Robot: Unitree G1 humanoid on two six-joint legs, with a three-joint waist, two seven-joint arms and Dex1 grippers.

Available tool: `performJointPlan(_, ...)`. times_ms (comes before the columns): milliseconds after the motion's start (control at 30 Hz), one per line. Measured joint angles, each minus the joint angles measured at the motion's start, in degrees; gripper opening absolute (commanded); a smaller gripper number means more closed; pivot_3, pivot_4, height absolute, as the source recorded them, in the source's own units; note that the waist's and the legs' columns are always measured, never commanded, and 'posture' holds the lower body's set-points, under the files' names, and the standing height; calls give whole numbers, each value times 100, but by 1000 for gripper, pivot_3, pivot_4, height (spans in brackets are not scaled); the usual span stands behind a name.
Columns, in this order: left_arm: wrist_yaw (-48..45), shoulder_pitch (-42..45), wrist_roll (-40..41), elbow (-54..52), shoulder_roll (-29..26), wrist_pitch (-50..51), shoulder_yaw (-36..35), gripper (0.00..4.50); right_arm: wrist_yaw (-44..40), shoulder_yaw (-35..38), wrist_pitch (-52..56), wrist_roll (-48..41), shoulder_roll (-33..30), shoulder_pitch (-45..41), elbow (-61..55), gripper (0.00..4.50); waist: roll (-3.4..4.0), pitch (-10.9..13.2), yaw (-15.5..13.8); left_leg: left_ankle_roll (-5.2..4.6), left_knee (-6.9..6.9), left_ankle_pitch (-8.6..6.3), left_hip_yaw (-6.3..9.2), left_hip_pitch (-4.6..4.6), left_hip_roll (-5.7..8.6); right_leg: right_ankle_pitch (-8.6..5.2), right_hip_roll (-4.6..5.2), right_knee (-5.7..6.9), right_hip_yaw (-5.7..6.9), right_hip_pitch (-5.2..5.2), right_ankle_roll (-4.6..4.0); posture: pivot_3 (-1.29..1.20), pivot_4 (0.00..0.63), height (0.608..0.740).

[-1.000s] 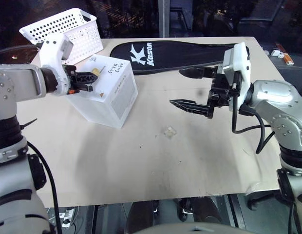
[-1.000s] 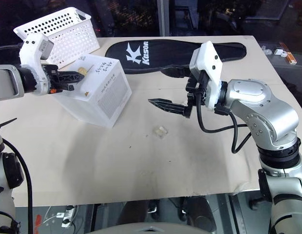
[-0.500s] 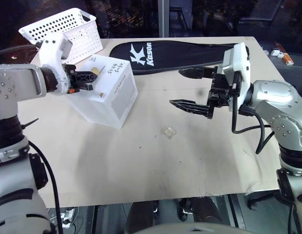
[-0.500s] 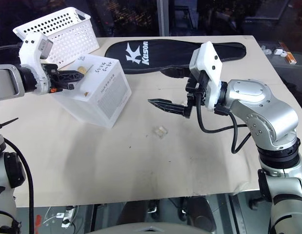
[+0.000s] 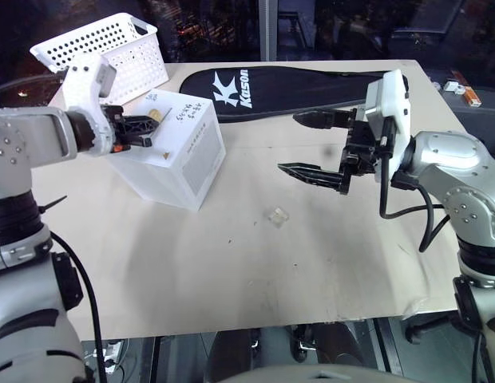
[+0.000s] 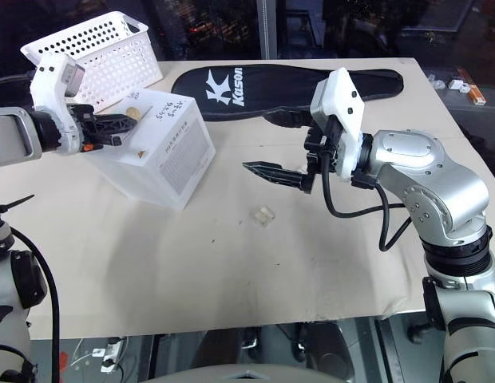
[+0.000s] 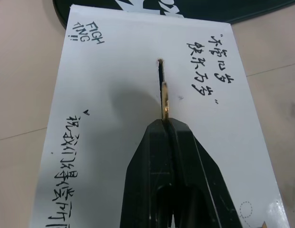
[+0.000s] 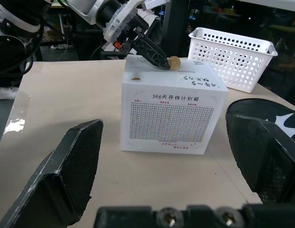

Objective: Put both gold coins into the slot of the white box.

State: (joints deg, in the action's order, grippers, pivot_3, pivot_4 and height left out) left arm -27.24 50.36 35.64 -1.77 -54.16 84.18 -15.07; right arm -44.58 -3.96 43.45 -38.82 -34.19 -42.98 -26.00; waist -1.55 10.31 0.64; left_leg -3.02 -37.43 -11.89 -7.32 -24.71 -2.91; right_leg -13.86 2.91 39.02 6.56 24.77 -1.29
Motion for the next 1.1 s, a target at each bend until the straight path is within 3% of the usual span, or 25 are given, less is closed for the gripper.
performJointPlan(400, -171, -108, -12, -159, -176, -50, 118, 0, 1, 0, 0, 7, 0, 0, 0, 4480, 0, 0, -2, 0, 0, 0, 0, 1, 0, 0, 0, 1, 0, 0, 0, 0, 150, 738)
performJointPlan(533, -250, -119, -12, -207, -211, -89, 166, 1623, 2, 0, 1, 7, 0, 0, 0, 4500, 0, 0, -1, 0, 0, 0, 0, 1, 0, 0, 0, 1, -1, 0, 0, 0, 150, 738)
performJointPlan(633, -245, -164, -39, -236, -206, -200, 161, 3121, 2, 0, 2, 7, 0, 0, 0, 4500, 0, 0, 1, 0, 0, 0, 0, 2, 0, 0, 0, 1, 0, 0, -1, 0, 150, 738)
performJointPlan(767, -383, -379, 64, -442, -51, -480, -107, 3121, 20, -18, 5, 22, 0, 79, -28, 4500, 0, -1, -2, 0, -1, 0, 0, -2, 0, 10, 0, -2, 0, 0, -17, 0, 150, 738)
performJointPlan(867, -754, -801, 628, -1146, 194, -728, -994, 3121, 138, -73, 51, 26, 77, 198, -124, 4500, -1, -2, 18, 0, 0, 0, -4, -1, 0, 11, 3, -7, -6, 0, -19, 0, 150, 738)
performJointPlan(967, -1411, -1322, 1953, -1827, 482, -705, -2094, 3121, 422, -363, 202, 95, 270, 589, -343, 4500, -10, -7, 21, 2, 0, 1, 1, 3, -4, 11, 2, -2, -3, -2, -20, 0, 150, 738)
performJointPlan(1000, -1510, -1409, 2336, -1945, 506, -621, -2288, 3544, 499, -532, 277, 138, 334, 718, -349, 4500, -10, -8, 16, 2, -1, 1, 2, 3, -4, 11, 2, -1, -1, -3, -20, 0, 150, 738)
performJointPlan(1067, -1675, -1882, 2971, -2341, 447, -552, -2585, 3835, 649, -910, 377, 369, 368, 921, -344, 4500, -6, -10, 29, 2, -1, 1, -1, 7, -2, 10, 3, -3, -6, -5, -18, 0, 150, 738)
performJointPlan(1100, -1789, -2260, 3075, -2633, 401, -622, -2590, 4307, 716, -1036, 389, 503, 374, 1024, -325, 4500, -5, -11, 32, 2, -1, 1, -2, 14, -1, 10, 5, -3, -8, -14, -18, 0, 150, 738)
